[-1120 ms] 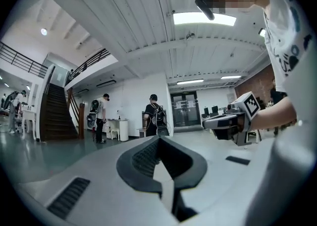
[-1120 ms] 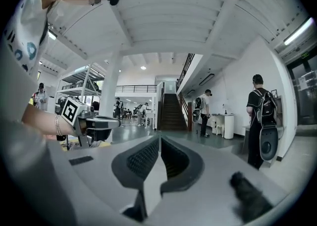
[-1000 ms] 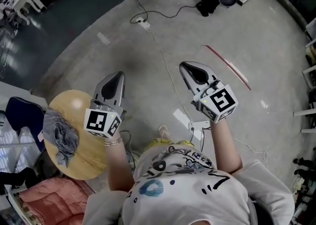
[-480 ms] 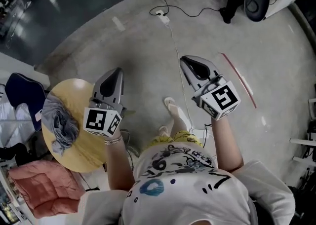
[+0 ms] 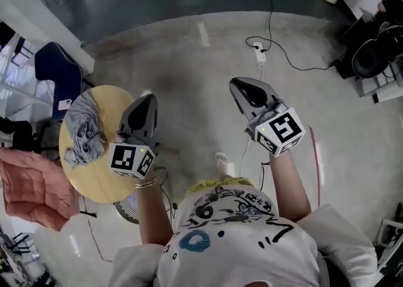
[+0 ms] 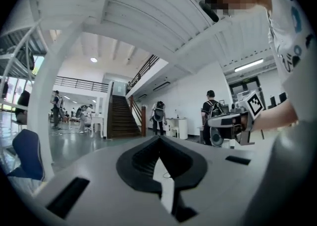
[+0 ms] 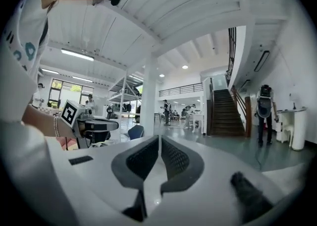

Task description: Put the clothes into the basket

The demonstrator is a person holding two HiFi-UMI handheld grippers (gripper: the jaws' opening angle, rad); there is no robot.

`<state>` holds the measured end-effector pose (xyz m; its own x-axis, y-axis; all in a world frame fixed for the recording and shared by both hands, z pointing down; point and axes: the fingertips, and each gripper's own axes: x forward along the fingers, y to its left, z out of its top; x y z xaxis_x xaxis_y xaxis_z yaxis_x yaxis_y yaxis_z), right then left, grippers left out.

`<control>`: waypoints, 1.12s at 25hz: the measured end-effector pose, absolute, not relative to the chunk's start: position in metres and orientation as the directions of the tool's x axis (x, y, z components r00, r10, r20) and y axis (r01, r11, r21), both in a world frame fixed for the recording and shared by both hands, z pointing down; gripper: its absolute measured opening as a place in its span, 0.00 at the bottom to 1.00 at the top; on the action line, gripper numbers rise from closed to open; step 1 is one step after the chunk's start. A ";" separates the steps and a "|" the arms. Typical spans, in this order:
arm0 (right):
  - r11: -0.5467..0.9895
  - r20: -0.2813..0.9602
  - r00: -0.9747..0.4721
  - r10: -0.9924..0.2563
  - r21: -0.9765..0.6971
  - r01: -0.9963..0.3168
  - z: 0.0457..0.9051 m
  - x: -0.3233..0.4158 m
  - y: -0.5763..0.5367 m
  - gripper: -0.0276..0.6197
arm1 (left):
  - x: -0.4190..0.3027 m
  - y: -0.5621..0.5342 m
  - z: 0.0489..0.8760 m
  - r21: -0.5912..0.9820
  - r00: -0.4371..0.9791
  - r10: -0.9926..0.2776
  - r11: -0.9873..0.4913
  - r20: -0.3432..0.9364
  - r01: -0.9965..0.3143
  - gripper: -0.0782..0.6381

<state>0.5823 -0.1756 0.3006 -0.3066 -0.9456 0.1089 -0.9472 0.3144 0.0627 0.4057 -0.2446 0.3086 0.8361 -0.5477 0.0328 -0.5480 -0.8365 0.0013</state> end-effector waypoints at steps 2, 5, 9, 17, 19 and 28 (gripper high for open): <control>0.383 0.107 -0.376 -0.921 0.059 -0.922 0.300 0.583 -0.197 0.09 | 0.398 -0.254 0.308 0.001 0.788 -0.615 -0.788 0.031 -0.616 0.12; 0.485 0.098 -0.479 -0.873 0.057 -0.873 0.300 0.575 -0.224 0.09 | 0.378 -0.262 0.307 -0.003 0.699 -0.715 -0.699 0.026 -0.715 0.12; 0.565 0.089 -0.561 -0.823 0.034 -0.824 0.306 0.562 -0.247 0.09 | 0.355 -0.261 0.312 0.010 0.612 -0.790 -0.612 0.039 -0.791 0.12; 0.728 0.072 -0.726 -0.684 0.009 -0.686 0.307 0.497 -0.282 0.09 | 0.302 -0.262 0.317 0.008 0.451 -0.891 -0.451 0.060 -0.892 0.12; 0.754 0.074 -0.752 -0.655 0.010 -0.656 0.309 0.484 -0.289 0.09 | 0.291 -0.265 0.320 0.012 0.422 -0.904 -0.422 0.063 -0.906 0.12; 0.835 0.081 -0.831 -0.550 0.023 -0.550 0.313 0.416 -0.344 0.09 | 0.232 -0.295 0.317 0.001 0.322 -0.945 -0.322 0.052 -0.947 0.12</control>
